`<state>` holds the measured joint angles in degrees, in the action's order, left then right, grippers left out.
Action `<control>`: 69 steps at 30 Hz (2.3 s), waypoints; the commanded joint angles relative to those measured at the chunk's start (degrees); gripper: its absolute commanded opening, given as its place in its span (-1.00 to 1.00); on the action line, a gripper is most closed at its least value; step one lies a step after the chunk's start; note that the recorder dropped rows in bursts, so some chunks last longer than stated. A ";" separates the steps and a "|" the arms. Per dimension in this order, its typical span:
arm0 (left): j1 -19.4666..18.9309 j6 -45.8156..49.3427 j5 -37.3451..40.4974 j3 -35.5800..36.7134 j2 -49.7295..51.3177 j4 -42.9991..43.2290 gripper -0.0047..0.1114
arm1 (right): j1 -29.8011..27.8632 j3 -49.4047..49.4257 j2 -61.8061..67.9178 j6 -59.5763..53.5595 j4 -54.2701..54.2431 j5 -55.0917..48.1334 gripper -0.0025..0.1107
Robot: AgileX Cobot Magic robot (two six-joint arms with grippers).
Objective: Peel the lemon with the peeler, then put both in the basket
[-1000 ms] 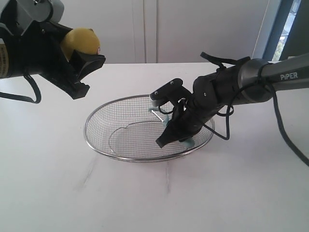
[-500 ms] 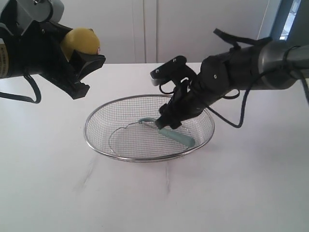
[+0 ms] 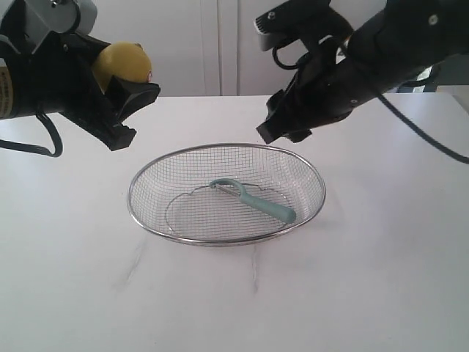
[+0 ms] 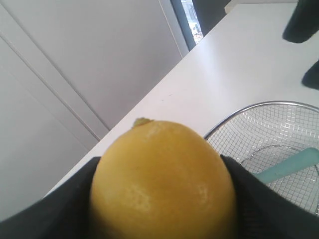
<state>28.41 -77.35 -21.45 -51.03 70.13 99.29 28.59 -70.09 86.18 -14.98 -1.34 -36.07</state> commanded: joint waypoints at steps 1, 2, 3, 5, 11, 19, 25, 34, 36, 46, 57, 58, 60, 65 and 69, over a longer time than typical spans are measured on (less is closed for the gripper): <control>0.26 -0.34 -1.14 0.25 -0.70 0.66 -0.92 | -0.12 -0.11 -4.73 0.25 -0.30 -9.27 -0.31; 0.26 -0.34 -1.44 0.25 -0.70 0.66 -0.92 | -0.12 -0.11 -5.58 0.25 -0.30 -11.09 -0.42; 0.26 -0.34 -1.77 0.25 -0.70 0.66 -0.92 | -0.12 -0.11 -6.38 0.25 -0.30 -12.53 -0.51; 0.26 -0.34 -2.17 0.25 -0.70 0.66 -0.92 | -0.12 0.16 -7.89 0.25 -0.30 -14.21 -0.71; 0.26 -0.34 -2.39 0.25 -0.70 0.66 -0.92 | -0.12 1.12 -10.87 0.25 -0.18 -15.81 -0.96; 0.26 -0.39 8.17 -0.21 2.88 -6.41 -0.92 | -0.12 1.59 -11.68 2.84 -0.18 -16.09 -0.96; 0.26 -4.58 11.12 -5.46 12.19 -6.28 -0.92 | -0.12 1.59 -11.68 2.84 -0.31 -16.34 -0.96; 0.26 -22.36 8.69 -16.89 23.99 0.66 -0.92 | -0.12 1.59 -11.68 2.13 -0.31 -16.21 -0.96; 0.26 -17.97 12.21 -17.74 25.34 0.66 -0.92 | -0.12 1.59 -11.68 2.13 -0.31 -16.21 -0.96; -0.51 46.67 57.11 -19.72 27.23 -27.19 -0.92 | -0.12 1.59 -11.68 2.74 -0.31 -16.39 -0.96; 2.55 86.66 56.22 -29.07 29.11 -81.13 -0.92 | -0.12 1.59 -11.68 3.43 -0.31 -16.15 -0.96; 3.37 86.55 55.95 -30.17 29.54 -81.13 -0.92 | -0.12 1.59 -11.68 3.43 -0.31 -16.15 -0.96; 4.61 86.31 55.83 -32.35 30.88 -81.53 -0.92 | -0.12 1.59 -11.68 3.43 -0.31 -16.15 -0.96; 6.23 84.05 55.83 -37.29 36.24 -82.63 -0.92 | -0.12 1.59 -11.68 3.42 -0.31 -16.39 -0.96; 6.23 81.88 55.59 -37.87 40.05 -82.63 -0.92 | -0.12 1.59 -11.68 3.42 -0.31 -16.53 -0.96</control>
<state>34.45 6.13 33.89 -88.31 108.35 17.14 28.59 -68.76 75.00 -11.69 -1.34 -52.29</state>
